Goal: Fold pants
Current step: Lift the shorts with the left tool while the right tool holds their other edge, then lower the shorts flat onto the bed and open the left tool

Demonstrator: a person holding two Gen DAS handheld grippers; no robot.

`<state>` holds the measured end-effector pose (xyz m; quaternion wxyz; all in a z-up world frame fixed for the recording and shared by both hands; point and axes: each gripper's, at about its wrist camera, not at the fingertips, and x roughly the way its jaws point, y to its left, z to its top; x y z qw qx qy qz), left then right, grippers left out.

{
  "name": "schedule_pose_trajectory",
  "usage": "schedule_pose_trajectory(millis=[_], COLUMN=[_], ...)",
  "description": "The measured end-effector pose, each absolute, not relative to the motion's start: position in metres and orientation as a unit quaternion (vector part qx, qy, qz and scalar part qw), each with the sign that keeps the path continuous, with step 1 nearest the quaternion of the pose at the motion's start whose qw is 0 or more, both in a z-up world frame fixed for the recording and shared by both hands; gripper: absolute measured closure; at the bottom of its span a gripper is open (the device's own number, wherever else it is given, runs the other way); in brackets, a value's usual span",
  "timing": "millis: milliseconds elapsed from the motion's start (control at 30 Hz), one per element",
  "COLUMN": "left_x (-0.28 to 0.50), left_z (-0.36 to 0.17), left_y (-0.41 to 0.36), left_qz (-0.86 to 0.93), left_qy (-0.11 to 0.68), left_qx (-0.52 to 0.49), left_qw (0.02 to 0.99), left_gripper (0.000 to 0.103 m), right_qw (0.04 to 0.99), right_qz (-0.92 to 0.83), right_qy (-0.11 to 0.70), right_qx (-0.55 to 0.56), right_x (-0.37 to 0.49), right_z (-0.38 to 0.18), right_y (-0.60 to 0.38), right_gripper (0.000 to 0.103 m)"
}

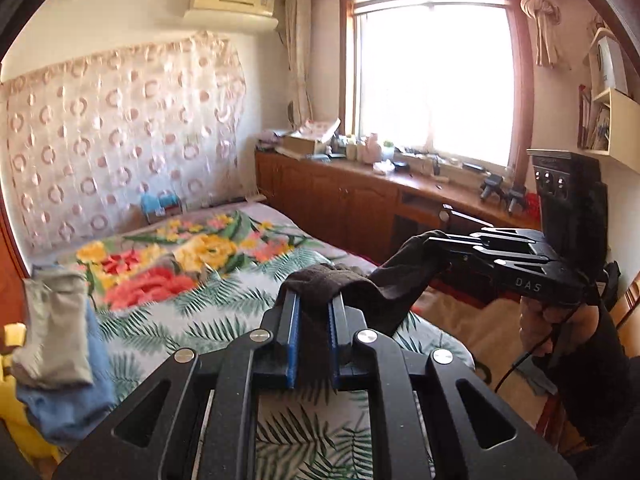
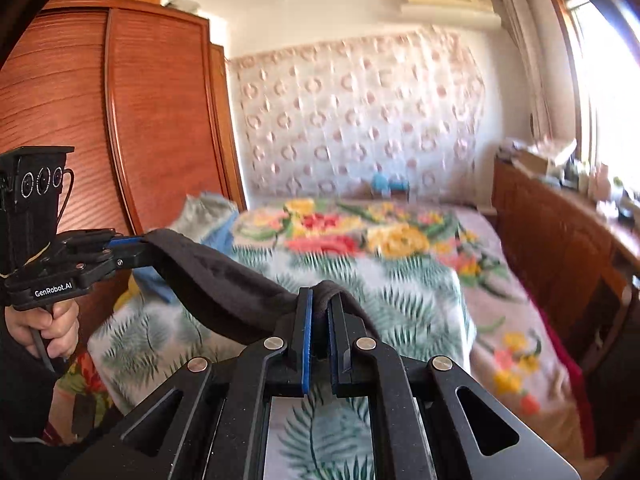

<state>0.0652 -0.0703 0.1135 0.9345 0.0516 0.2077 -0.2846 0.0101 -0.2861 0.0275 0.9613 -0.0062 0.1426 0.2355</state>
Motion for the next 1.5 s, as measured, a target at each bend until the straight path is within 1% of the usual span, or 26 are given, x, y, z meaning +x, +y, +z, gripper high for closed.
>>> schedule_pose_trajectory(millis=[167, 367, 533, 700, 800, 867, 900, 1000, 1067, 1200, 1333, 1500], left_x=[0.093, 0.145, 0.193, 0.23, 0.239, 0.241, 0.239, 0.23, 0.216, 0.183, 0.152, 0.122], left_z=[0.133, 0.118, 0.111, 0.141, 0.158, 0.156, 0.15, 0.118, 0.085, 0.038, 0.015, -0.002], left_y=[-0.052, -0.026, -0.011, 0.006, 0.009, 0.011, 0.013, 0.018, 0.023, 0.022, 0.023, 0.021], left_qz=[-0.262, -0.234, -0.208, -0.191, -0.18, -0.179, -0.178, -0.169, -0.171, -0.177, -0.183, -0.189], left_qy=[0.208, 0.226, 0.237, 0.204, 0.184, 0.179, 0.184, 0.209, 0.233, 0.268, 0.287, 0.303], left_qx=[0.05, 0.036, 0.035, 0.01, 0.02, 0.028, 0.031, 0.039, 0.041, 0.042, 0.029, 0.026], left_qw=[0.941, 0.945, 0.948, 0.96, 0.966, 0.967, 0.966, 0.962, 0.956, 0.946, 0.94, 0.934], left_gripper=[0.09, 0.09, 0.09, 0.09, 0.09, 0.09, 0.09, 0.09, 0.09, 0.09, 0.09, 0.09], right_qw=[0.962, 0.956, 0.952, 0.954, 0.957, 0.959, 0.958, 0.955, 0.95, 0.937, 0.929, 0.922], right_qz=[0.255, 0.27, 0.275, 0.264, 0.26, 0.256, 0.258, 0.265, 0.272, 0.279, 0.282, 0.283], right_qy=[0.098, 0.111, 0.128, 0.128, 0.107, 0.093, 0.09, 0.106, 0.131, 0.184, 0.219, 0.246], right_qx=[-0.028, -0.041, -0.051, -0.065, -0.072, -0.082, -0.086, -0.085, -0.084, -0.097, -0.099, -0.095], right_x=[0.007, 0.054, 0.12, 0.184, 0.202, 0.204, 0.205, 0.205, 0.21, 0.195, 0.17, 0.14], right_z=[0.063, 0.068, 0.073, 0.099, 0.125, 0.133, 0.135, 0.117, 0.096, 0.05, 0.029, 0.026], right_y=[-0.27, -0.255, -0.245, -0.219, -0.205, -0.197, -0.195, -0.19, -0.187, -0.18, -0.178, -0.18], right_gripper=[0.097, 0.097, 0.097, 0.097, 0.097, 0.097, 0.097, 0.097, 0.097, 0.097, 0.097, 0.097])
